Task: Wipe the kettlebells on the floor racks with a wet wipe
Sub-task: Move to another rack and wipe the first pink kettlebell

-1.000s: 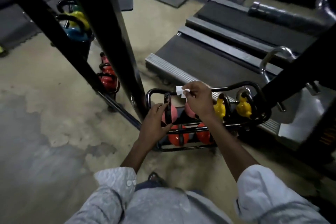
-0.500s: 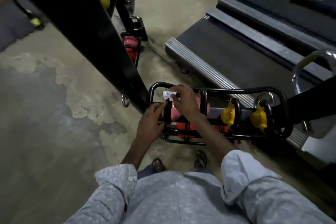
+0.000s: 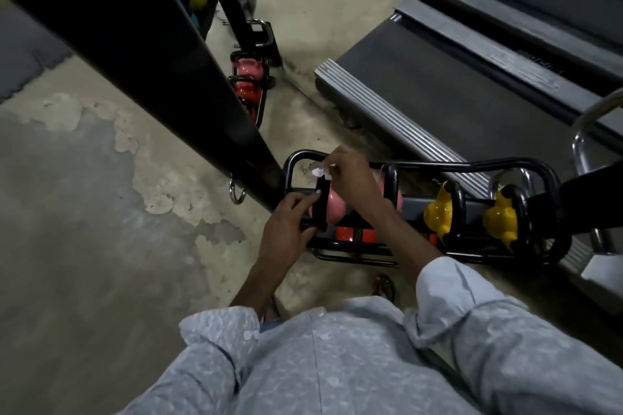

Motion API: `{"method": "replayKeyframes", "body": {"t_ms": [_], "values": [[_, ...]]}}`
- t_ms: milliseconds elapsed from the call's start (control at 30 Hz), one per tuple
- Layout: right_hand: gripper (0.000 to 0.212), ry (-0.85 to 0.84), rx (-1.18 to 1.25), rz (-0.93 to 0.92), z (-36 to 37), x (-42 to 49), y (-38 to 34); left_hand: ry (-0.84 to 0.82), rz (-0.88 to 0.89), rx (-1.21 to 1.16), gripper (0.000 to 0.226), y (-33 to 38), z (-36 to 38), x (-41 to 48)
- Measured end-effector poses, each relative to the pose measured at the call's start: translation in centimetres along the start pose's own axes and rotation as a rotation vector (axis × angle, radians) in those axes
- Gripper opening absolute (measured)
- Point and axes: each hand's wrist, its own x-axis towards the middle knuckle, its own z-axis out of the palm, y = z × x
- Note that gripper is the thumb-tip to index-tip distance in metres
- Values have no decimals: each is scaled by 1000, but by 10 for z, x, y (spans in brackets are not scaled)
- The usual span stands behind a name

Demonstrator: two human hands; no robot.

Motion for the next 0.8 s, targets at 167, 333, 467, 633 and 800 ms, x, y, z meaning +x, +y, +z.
{"method": "replayKeyframes", "body": {"t_ms": [167,333,467,633,800], "values": [[12,-124,87,247,-8,27,9,-26,21,12,79,-5,-4,2],[16,-203,34,312,-14,38,16,-25,35,19,81,-6,-4,5],[5,-202,-175,-28,-8,29,-1,-7,30,33,79,-8,-2,4],[12,-217,-127,27,-12,34,2,-9,16,10,83,-9,-1,5],[16,-152,72,337,-8,30,16,-2,18,27,84,-7,-4,5]]}}
